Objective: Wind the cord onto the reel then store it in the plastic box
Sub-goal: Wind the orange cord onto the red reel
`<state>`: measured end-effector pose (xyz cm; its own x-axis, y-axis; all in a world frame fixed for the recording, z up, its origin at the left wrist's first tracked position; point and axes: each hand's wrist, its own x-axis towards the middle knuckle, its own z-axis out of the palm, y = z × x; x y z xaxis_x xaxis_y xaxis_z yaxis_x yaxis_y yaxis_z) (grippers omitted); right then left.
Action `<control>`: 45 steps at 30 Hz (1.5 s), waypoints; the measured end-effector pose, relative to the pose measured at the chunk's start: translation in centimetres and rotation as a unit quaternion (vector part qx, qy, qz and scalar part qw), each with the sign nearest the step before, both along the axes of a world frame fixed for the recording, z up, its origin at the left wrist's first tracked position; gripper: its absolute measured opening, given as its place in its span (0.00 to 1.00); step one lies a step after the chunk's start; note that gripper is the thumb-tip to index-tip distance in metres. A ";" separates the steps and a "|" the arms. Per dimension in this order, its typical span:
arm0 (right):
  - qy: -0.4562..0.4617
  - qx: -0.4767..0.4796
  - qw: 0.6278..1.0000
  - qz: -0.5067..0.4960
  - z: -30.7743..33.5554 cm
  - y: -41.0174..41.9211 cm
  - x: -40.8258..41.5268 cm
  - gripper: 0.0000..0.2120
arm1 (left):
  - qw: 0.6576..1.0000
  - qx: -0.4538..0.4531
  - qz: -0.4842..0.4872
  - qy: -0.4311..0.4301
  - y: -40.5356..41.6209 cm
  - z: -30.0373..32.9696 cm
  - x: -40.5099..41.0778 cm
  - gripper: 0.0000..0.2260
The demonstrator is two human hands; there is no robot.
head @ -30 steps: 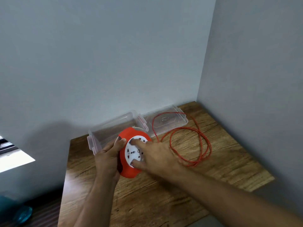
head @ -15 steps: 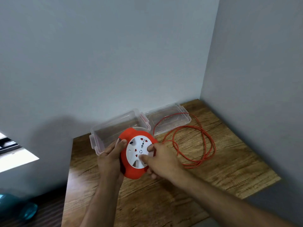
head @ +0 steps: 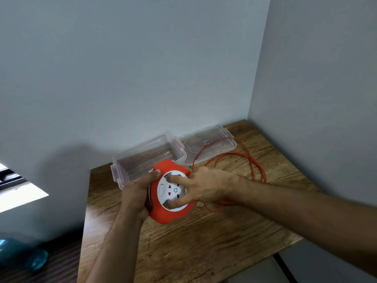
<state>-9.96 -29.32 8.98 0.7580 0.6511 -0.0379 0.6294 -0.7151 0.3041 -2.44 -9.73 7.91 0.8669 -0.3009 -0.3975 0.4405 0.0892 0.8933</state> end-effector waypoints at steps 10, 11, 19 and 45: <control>-0.023 0.167 0.961 -0.219 -1.6 3.0 0.0 0.30 | 0.997 -0.010 0.029 -0.072 0.0 0.1 -0.3 0.06; -0.023 0.233 0.933 -0.273 -1.9 3.9 -0.3 0.30 | 0.996 -0.020 0.034 -0.082 -0.1 0.3 -0.4 0.06; 0.118 0.631 0.653 -0.403 -2.9 6.2 -0.8 0.20 | 0.992 0.007 0.058 -0.112 0.5 -0.7 -0.6 0.09; -0.130 0.438 0.856 -0.241 -5.3 -4.2 -0.1 0.16 | 0.981 -0.091 0.167 -0.031 2.8 -0.8 0.8 0.14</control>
